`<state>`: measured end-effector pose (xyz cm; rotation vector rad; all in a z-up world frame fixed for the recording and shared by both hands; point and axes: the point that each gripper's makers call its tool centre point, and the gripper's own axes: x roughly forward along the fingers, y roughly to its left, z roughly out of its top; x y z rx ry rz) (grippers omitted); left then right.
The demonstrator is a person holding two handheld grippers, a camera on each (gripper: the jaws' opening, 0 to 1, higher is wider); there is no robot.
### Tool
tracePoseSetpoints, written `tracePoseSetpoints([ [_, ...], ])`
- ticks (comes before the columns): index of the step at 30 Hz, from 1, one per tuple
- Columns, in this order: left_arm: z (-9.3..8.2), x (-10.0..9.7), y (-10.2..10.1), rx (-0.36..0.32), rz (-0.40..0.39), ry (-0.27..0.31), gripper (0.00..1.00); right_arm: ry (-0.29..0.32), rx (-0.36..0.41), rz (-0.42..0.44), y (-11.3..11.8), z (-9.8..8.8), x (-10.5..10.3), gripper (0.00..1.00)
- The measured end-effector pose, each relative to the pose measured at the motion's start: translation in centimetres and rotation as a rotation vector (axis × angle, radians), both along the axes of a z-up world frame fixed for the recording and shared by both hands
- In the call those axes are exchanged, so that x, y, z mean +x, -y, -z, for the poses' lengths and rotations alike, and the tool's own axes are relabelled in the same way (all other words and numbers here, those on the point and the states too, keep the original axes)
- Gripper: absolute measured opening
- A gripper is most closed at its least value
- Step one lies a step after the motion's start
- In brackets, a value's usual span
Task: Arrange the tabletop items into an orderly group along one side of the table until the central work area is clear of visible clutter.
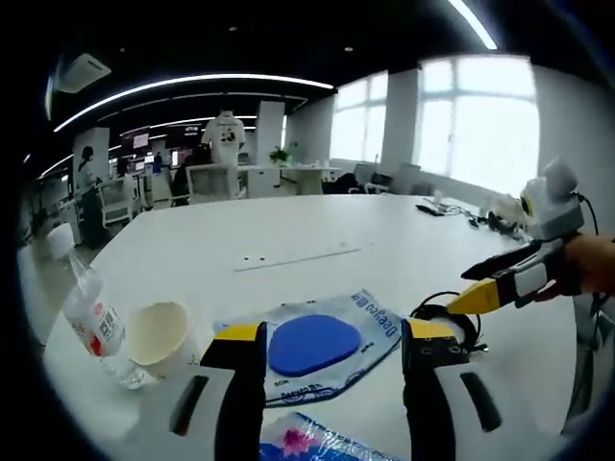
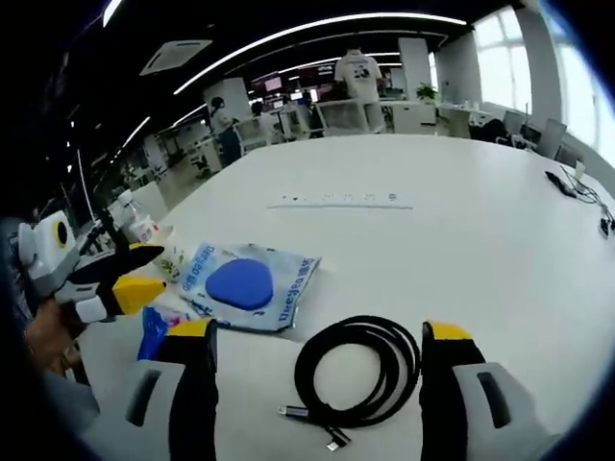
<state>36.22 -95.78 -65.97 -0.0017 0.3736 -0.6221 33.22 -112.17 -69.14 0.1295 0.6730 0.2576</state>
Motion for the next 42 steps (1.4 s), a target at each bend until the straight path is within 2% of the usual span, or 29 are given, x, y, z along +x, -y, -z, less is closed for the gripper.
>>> tracePoseSetpoints([
  [3,0.2,-0.6,1.1,-0.008,0.025,-0.02,0.6,-0.004,0.005,0.009,1.0,0.3,-0.1,0.88],
  [6,0.2,-1.4,2.6,-0.044,0.074,-0.022,0.61,0.0,0.017,0.027,2.1,0.4,-0.1,0.88],
  [13,1.5,-2.8,5.1,-0.054,0.115,-0.066,0.68,0.011,0.007,0.035,4.0,1.2,-0.2,0.85],
  [17,2.5,-3.2,6.1,-0.039,0.121,-0.091,0.69,0.012,-0.003,0.041,5.0,2.0,-0.1,0.8],
  [20,3.6,-3.6,6.9,-0.023,0.124,-0.125,0.69,0.001,0.02,0.054,5.4,2.8,-0.1,0.76],
  [25,4.6,-4.1,7.9,-0.015,0.134,-0.149,0.66,-0.013,0.024,0.057,5.4,3.8,-0.7,0.72],
  [27,5.4,-4.5,8.3,0.01,0.156,-0.167,0.64,-0.019,0.039,0.058,5.3,4.2,-0.9,0.68],
  [32,6.5,-4.7,9.0,0.032,0.161,-0.183,0.58,-0.007,0.036,0.062,5.3,4.8,-0.8,0.61],
  [34,6.9,-4.9,9.3,0.003,0.146,-0.224,0.56,0.008,0.033,0.066,5.3,4.9,-0.6,0.58],
  [38,7.4,-4.7,9.9,-0.013,0.132,-0.239,0.52,-0.001,0.035,0.099,5.5,5.5,-0.4,0.53],
  [42,7.6,-4.4,10.3,-0.064,0.1,-0.279,0.49,-0.015,0.012,0.125,5.8,6.2,-0.4,0.48],
])
